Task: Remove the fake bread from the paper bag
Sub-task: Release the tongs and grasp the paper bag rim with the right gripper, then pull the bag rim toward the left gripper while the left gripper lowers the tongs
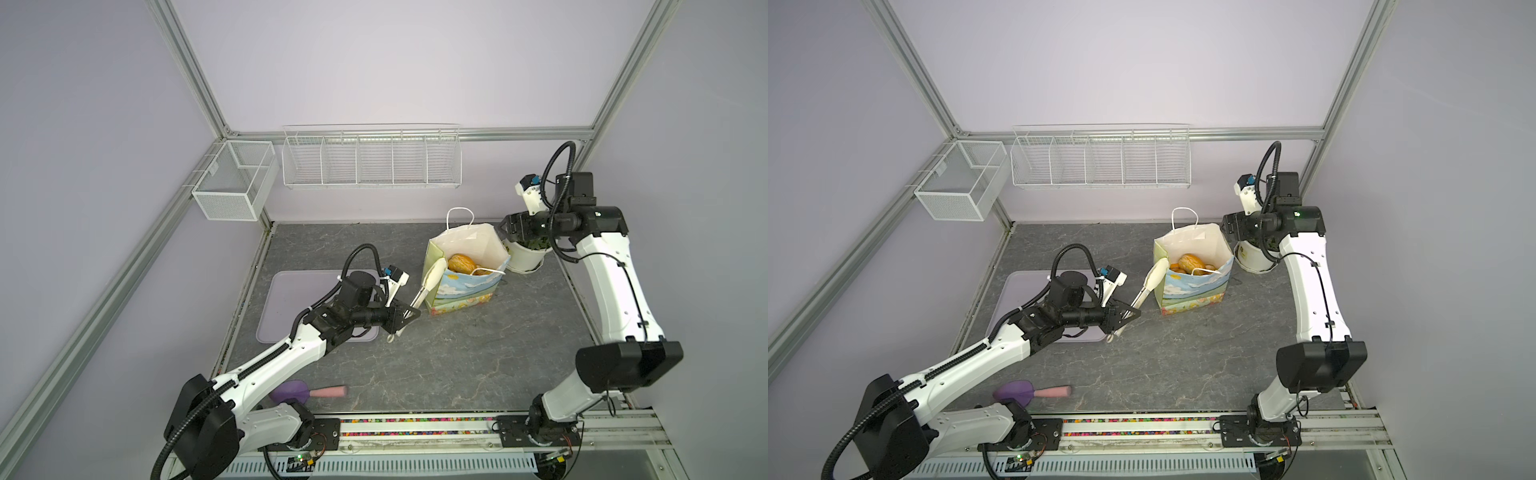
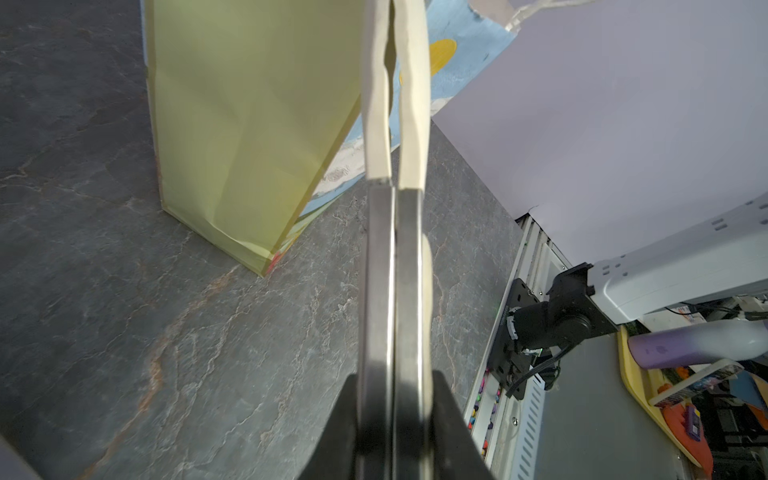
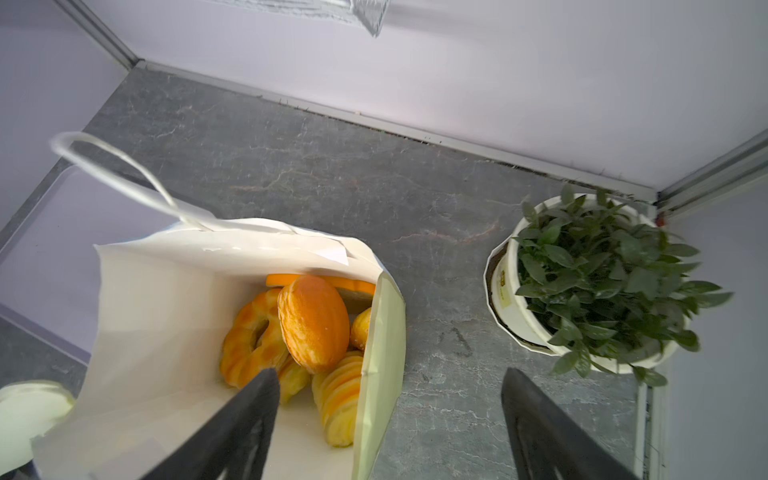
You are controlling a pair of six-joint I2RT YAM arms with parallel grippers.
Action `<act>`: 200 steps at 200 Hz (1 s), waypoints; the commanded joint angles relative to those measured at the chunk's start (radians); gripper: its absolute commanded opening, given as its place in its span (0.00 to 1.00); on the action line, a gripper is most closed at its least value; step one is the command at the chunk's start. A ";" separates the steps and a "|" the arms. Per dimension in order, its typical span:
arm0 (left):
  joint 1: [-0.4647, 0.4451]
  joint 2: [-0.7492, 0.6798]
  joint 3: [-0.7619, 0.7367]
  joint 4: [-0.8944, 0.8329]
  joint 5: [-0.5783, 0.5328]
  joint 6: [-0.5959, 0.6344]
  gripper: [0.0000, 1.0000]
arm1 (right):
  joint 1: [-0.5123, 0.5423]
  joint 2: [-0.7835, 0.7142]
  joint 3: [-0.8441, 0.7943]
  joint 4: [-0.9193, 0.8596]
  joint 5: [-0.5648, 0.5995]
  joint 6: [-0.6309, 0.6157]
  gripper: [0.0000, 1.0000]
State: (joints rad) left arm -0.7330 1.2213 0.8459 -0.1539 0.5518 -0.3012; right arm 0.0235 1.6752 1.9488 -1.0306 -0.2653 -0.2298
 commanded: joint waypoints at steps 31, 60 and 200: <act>0.003 0.047 0.031 0.038 0.087 -0.007 0.00 | -0.003 0.151 0.147 -0.079 -0.139 -0.182 0.89; 0.003 0.076 0.071 0.005 0.086 0.006 0.00 | 0.000 0.168 0.114 0.010 -0.139 -0.270 0.89; 0.015 0.073 0.154 -0.089 0.076 0.038 0.00 | 0.157 0.351 0.226 -0.041 -0.022 -0.655 0.48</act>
State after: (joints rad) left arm -0.7284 1.3437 0.9741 -0.2115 0.6285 -0.2947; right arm 0.1711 2.0396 2.1361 -1.0245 -0.2974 -0.8333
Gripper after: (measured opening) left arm 0.215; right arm 0.635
